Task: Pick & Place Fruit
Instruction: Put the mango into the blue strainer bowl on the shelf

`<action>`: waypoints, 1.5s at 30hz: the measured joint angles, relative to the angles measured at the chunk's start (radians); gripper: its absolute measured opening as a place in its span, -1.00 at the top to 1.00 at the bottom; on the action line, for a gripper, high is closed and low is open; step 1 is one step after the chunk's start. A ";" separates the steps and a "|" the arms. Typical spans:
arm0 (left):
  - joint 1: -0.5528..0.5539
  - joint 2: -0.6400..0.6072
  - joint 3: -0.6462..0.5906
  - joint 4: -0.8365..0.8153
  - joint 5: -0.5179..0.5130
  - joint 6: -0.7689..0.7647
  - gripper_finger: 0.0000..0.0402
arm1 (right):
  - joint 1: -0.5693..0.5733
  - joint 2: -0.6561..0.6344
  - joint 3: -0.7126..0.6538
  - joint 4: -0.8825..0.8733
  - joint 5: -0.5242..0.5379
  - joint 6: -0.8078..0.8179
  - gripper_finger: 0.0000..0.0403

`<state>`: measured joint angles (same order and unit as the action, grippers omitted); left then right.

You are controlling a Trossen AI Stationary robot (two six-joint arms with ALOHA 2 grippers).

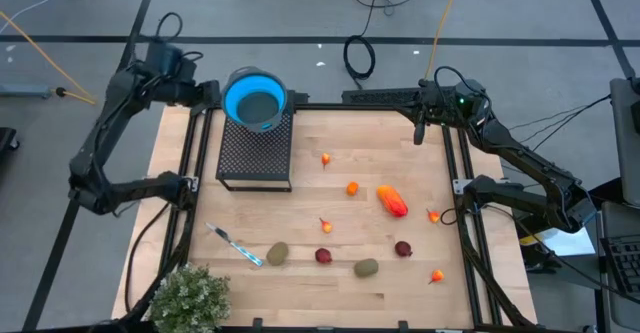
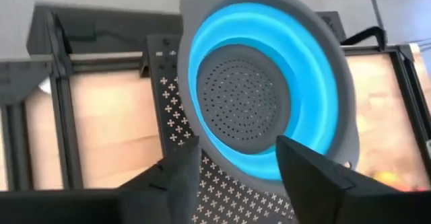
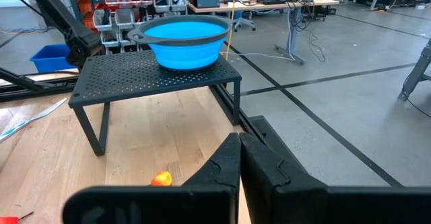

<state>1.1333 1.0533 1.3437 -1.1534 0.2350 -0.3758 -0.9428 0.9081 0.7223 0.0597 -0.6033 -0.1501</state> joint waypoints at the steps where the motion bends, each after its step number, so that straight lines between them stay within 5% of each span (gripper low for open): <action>1: -0.006 -0.015 0.000 0.000 -0.009 0.011 0.20 | 0.000 0.000 0.000 0.000 0.000 0.000 1.00; 11: -0.056 -0.154 0.000 0.003 -0.104 0.090 0.95 | 0.000 0.000 0.000 0.000 0.000 0.000 1.00; 25: -0.117 -0.261 -0.014 0.042 -0.103 0.199 0.96 | 0.002 0.000 0.000 -0.004 0.000 0.106 1.00; 35: -0.172 -0.460 -0.390 0.461 0.137 0.188 0.99 | 0.006 0.000 0.000 -0.061 -0.003 0.122 1.00; 45: -0.226 -0.704 -0.685 0.614 0.125 0.171 0.99 | 0.142 -0.002 0.000 -0.063 0.014 0.138 1.00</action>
<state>0.9077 0.3491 0.6592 -0.5394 0.3600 -0.2043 -0.8013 0.9066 0.7223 -0.0029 -0.5892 -0.0119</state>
